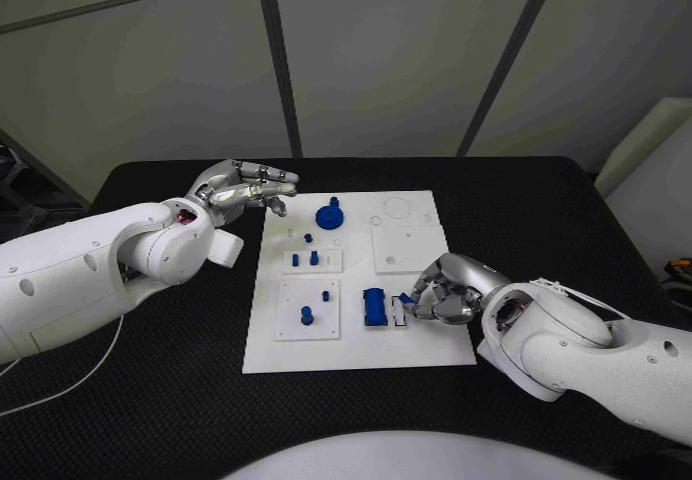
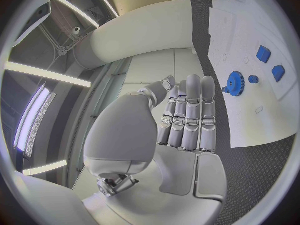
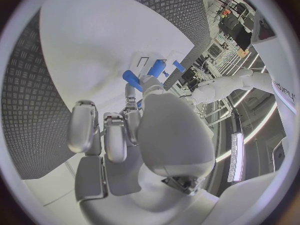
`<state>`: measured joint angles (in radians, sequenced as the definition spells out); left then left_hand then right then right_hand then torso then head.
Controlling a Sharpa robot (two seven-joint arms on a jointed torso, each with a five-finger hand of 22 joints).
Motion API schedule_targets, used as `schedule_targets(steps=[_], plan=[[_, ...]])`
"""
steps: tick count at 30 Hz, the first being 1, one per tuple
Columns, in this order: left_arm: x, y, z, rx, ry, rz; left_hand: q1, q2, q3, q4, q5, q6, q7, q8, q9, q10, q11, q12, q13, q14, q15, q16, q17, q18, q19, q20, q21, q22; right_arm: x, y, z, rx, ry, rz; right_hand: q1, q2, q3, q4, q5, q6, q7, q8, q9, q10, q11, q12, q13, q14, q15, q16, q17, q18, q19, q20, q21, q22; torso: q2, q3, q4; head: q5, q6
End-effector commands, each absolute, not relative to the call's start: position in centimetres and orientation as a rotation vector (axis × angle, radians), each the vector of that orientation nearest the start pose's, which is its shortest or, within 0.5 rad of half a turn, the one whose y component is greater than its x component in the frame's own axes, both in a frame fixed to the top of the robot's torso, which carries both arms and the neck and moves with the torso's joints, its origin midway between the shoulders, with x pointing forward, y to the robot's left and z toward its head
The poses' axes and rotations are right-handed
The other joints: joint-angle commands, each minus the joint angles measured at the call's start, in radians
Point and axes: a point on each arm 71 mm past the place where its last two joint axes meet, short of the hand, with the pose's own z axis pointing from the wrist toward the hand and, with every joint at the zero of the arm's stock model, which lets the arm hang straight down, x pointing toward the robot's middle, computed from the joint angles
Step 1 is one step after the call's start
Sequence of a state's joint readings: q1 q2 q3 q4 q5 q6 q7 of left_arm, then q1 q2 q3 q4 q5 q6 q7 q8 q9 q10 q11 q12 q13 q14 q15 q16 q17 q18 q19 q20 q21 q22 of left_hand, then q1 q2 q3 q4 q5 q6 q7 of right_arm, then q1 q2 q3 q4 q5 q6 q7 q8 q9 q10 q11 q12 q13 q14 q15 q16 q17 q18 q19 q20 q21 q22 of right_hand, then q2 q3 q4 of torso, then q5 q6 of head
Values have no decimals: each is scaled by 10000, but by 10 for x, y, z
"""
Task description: Assemble the parts on the task board
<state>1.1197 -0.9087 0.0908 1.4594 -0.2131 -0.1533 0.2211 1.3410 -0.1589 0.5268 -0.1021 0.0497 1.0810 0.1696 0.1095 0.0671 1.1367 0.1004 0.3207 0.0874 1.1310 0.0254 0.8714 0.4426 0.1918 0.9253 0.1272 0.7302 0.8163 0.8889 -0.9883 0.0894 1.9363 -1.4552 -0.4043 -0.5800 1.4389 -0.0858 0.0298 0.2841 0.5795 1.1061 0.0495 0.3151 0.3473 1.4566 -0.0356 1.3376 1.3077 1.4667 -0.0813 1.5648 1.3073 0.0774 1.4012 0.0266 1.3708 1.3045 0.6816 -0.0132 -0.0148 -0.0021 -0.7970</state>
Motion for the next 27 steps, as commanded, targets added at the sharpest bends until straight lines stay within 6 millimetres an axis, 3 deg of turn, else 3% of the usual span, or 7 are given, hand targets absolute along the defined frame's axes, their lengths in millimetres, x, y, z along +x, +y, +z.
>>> schedule_targets(steps=[1, 9, 27], plan=[[497, 251, -181, -10105, 15829, -14726, -35, 98, -12, -29, 26, -58, 27, -67, -6, -79, -21, -7, -16, -88, 11, 23, -13, -118, -71, 29, -4, 17, 369, -179, -242, 2504, 20250, 5558, -416, 48, 16, 49, -100, 79, -135, 209, 408, 137, 21, 176, 958, 1041, -92, 60, 2635, -156, 142, -21, 134, 111, 9, 11, 10, 30, -9], [497, 252, -181, -10106, 15832, -14721, -39, 103, -13, -27, 25, -58, 28, -67, -6, -81, -20, -4, -16, -88, 11, 27, -14, -117, -72, 31, -3, 21, 372, -176, -247, 2698, 20595, 5365, -1487, 37, -155, 66, 103, 200, -157, 310, 544, 240, -4, 331, 1087, 1041, -113, 60, 2635, -164, 172, -51, 165, 160, 3, 4, -11, 54, -17], [497, 252, -181, -10109, 15849, -14723, -41, 105, -14, -26, 25, -59, 29, -67, -5, -82, -20, -3, -17, -88, 12, 29, -15, -117, -73, 31, -3, 22, 376, -172, -249, 3032, 20421, 5357, -2027, 89, -460, 61, 34, 233, -178, 363, 641, 280, -20, 403, 1157, 1041, -127, 60, 2635, -159, 161, -61, 149, 151, 0, 15, -16, 60, -7]])
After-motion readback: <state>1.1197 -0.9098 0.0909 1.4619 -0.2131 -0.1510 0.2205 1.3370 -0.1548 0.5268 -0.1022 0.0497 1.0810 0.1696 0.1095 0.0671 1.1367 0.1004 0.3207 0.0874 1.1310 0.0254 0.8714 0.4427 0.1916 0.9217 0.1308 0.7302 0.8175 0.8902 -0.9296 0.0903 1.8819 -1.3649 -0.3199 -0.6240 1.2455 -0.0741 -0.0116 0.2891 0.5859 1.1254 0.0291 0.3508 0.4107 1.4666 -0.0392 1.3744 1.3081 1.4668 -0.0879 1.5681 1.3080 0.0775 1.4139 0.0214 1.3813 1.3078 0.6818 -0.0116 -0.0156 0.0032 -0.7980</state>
